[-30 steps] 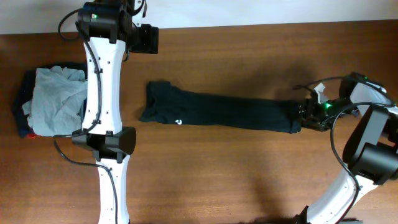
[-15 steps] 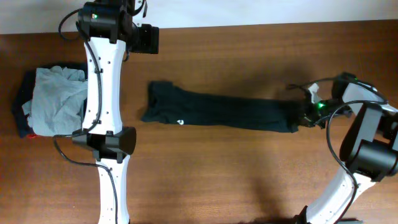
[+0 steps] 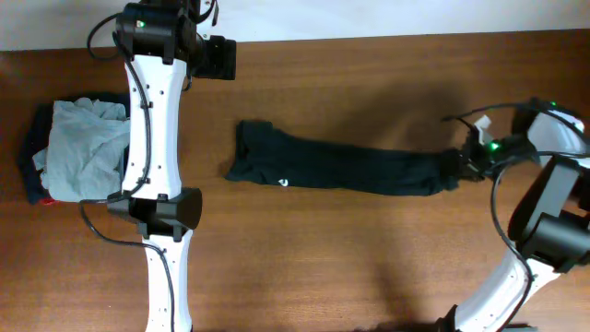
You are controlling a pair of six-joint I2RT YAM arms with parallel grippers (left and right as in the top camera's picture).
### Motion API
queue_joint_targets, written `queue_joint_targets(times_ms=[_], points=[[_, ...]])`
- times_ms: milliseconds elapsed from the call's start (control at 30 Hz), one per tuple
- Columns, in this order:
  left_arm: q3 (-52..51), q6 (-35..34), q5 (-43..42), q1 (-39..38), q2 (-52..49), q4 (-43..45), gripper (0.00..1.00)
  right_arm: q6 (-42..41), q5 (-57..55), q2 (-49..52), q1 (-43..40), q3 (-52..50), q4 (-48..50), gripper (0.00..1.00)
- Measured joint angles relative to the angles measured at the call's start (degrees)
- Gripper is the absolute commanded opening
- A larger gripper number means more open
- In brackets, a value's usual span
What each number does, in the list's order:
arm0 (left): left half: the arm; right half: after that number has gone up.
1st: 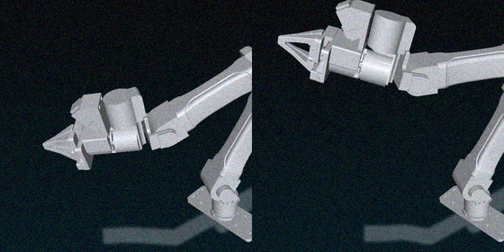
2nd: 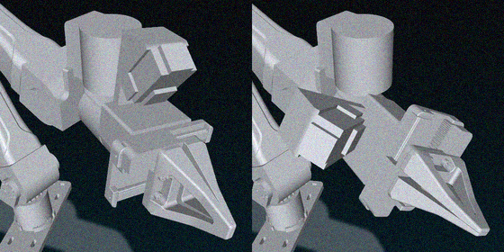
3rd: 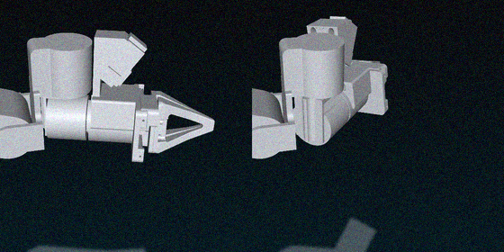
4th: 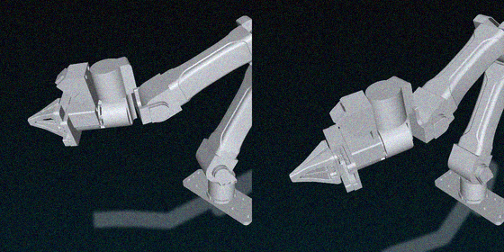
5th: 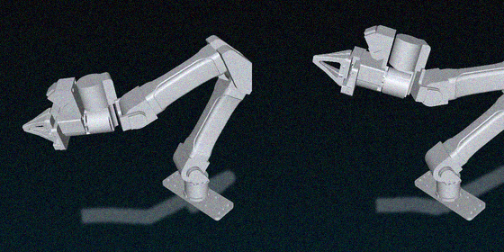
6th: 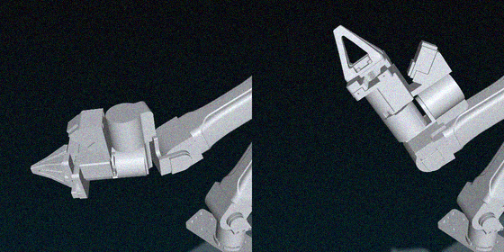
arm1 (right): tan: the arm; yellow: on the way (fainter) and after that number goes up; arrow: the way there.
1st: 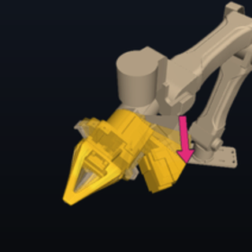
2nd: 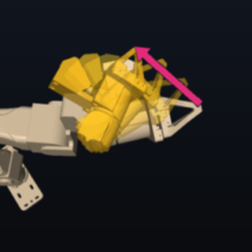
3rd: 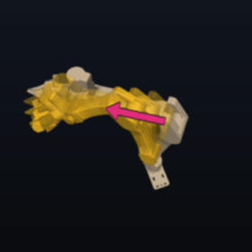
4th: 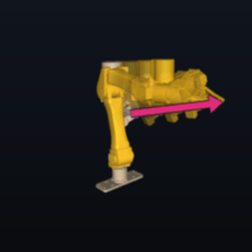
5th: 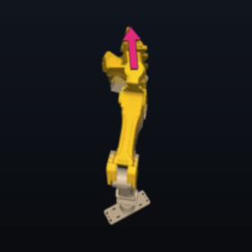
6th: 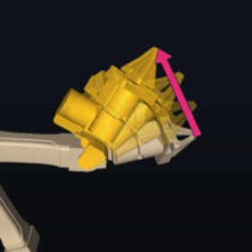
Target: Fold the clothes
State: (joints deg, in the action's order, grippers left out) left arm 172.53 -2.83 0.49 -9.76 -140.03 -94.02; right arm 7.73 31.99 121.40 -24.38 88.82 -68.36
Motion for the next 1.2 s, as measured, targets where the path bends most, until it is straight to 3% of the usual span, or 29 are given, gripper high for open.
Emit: queue_joint_targets(times_ms=[133, 167, 467, 533, 567, 600, 667, 833, 967, 1200], points=[[0.00, 0.00, -0.13, 0.00, 0.00, 0.00, 0.87, 0.00, -0.22, -0.50, 6.40, 0.46, -0.20, 0.04], [0.00, 0.00, -0.13, 0.00, 0.00, -0.02, 0.92, 0.02, -0.17, -0.57, 7.89, 0.46, -0.20, 0.04], [-0.02, -0.20, -0.13, 0.00, 0.00, -0.02, 0.93, -3.23, -1.09, -0.61, 23.87, 0.46, 4.81, 0.05], [0.00, -0.20, -0.13, 0.00, 0.00, -0.02, 0.93, -4.76, -1.57, -0.61, 27.19, 0.46, 7.17, 0.42], [0.00, -0.20, -0.13, 0.00, 0.00, -0.04, 0.93, -5.64, -1.84, -0.61, 28.59, 0.46, 8.07, 0.68], [0.00, -0.20, -0.13, 0.00, 0.00, -0.04, 0.93, -6.49, -2.16, -0.61, 29.88, 0.46, 9.03, 0.80], [0.00, -0.20, -0.13, 0.00, 0.00, -0.15, 0.93, -7.15, -2.40, -0.61, 31.71, 0.46, 9.68, 0.96], [0.00, -0.20, -0.13, 0.00, 0.00, -0.98, 0.93, -7.98, -2.80, -0.61, 33.57, 0.46, 9.49, 0.97], [0.00, -0.20, -0.13, 0.00, 0.00, -1.29, 0.93, -8.35, -2.82, -0.61, 33.31, 1.84, 6.10, 0.90], [0.00, -0.20, -0.15, -0.02, 0.00, -2.49, 0.89, -8.55, -2.80, -0.61, 33.20, 11.50, -1.31, 0.93]])
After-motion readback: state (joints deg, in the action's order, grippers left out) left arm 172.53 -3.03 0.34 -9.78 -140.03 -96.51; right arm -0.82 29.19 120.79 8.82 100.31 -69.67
